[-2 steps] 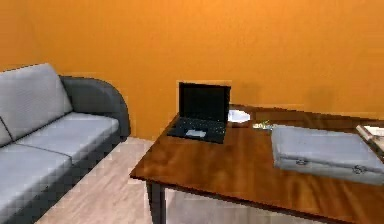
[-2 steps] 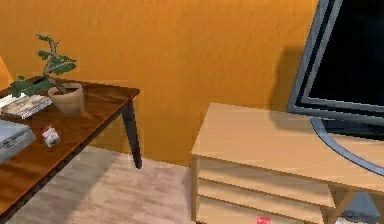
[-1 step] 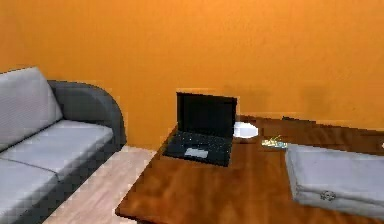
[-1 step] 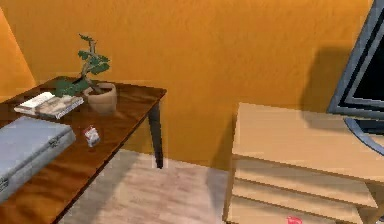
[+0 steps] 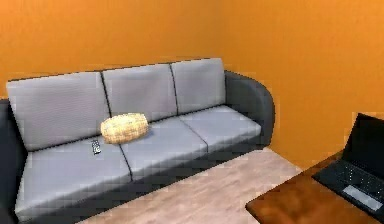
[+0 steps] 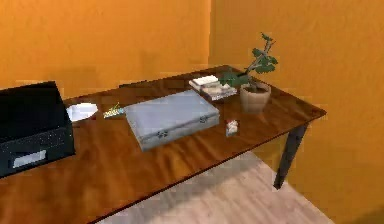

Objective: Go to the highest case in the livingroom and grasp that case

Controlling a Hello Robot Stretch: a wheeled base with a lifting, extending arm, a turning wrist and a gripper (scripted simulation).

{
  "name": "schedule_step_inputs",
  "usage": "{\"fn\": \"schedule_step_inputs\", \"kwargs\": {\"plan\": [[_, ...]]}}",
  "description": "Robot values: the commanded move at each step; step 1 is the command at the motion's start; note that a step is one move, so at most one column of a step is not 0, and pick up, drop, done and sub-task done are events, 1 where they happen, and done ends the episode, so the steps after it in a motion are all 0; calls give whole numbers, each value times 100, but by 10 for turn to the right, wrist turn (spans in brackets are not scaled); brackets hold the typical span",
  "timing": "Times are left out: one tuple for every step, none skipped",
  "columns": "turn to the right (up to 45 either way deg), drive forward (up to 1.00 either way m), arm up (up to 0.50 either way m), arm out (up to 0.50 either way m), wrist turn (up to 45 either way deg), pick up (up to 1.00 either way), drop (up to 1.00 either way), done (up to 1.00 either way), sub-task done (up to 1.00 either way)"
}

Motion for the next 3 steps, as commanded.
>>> {"fn": "schedule_step_inputs", "kwargs": {"plan": [[-450,0,0,0,0,0,0,0,0],[-450,0,0,0,0,0,0,0,0],[-270,0,0,0,0,0,0,0,0]]}}
